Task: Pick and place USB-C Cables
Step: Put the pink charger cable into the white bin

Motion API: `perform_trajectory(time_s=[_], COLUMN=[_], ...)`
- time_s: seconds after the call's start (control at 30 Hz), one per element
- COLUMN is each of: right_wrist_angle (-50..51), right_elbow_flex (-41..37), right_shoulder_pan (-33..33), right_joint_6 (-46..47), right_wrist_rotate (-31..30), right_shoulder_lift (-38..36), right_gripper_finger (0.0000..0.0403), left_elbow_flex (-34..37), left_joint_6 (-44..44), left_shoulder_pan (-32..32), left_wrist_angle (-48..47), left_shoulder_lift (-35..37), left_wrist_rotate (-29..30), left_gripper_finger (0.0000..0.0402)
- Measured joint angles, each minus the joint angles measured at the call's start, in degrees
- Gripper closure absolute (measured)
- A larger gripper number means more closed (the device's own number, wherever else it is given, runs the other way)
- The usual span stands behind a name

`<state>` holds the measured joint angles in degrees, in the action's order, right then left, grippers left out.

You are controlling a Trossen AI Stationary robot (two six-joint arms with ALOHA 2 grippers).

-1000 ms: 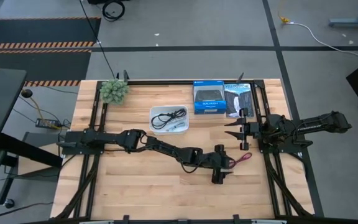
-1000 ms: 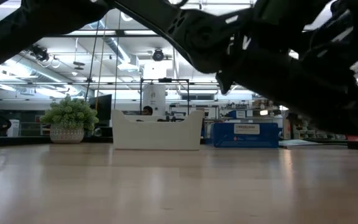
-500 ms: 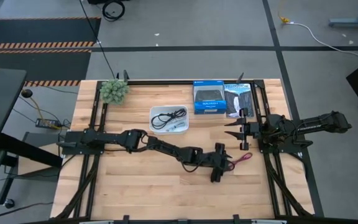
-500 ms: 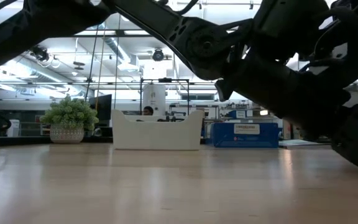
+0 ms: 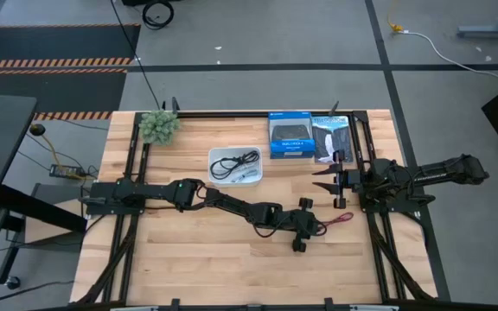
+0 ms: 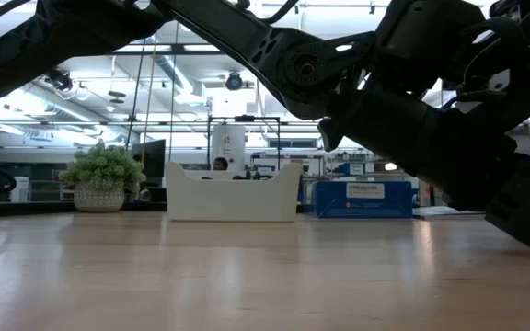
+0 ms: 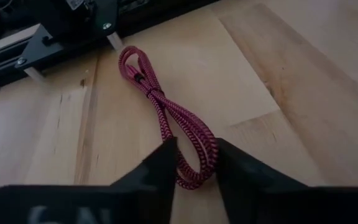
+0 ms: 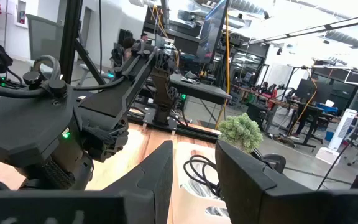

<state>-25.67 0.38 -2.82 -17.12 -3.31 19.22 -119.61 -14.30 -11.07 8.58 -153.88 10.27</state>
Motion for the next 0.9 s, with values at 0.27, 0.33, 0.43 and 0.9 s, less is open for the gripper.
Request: perform_trajectory(time_s=[0.27, 0.33, 0.43, 0.9], right_wrist_angle=[0.0, 0.0, 0.0, -0.08], right_elbow_flex=[0.0, -0.01, 0.0, -0.02], right_shoulder_pan=[0.01, 0.01, 0.01, -0.01], right_joint_6=[0.0, 0.0, 0.0, 0.0], right_wrist_rotate=[-0.01, -0.01, 0.0, -0.02], right_shoulder_lift=[0.0, 0.0, -0.02, -0.02], right_gripper_finger=[0.0275, 0.0275, 0.0275, 0.0275], left_elbow_flex=[-0.07, -0.07, -0.04, -0.05], left_joint_6=[6.0, 7.63, 9.3, 16.58], left_shoulder_pan=[0.0, 0.0, -0.02, 0.02], left_wrist_angle=[0.02, -0.02, -0.61, -4.69], left_shoulder_lift=[0.15, 0.26, 1.15, 12.09], left_wrist_rotate=[0.62, 0.65, 0.47, -10.3], left_gripper_finger=[0.0388, 0.039, 0.039, 0.039])
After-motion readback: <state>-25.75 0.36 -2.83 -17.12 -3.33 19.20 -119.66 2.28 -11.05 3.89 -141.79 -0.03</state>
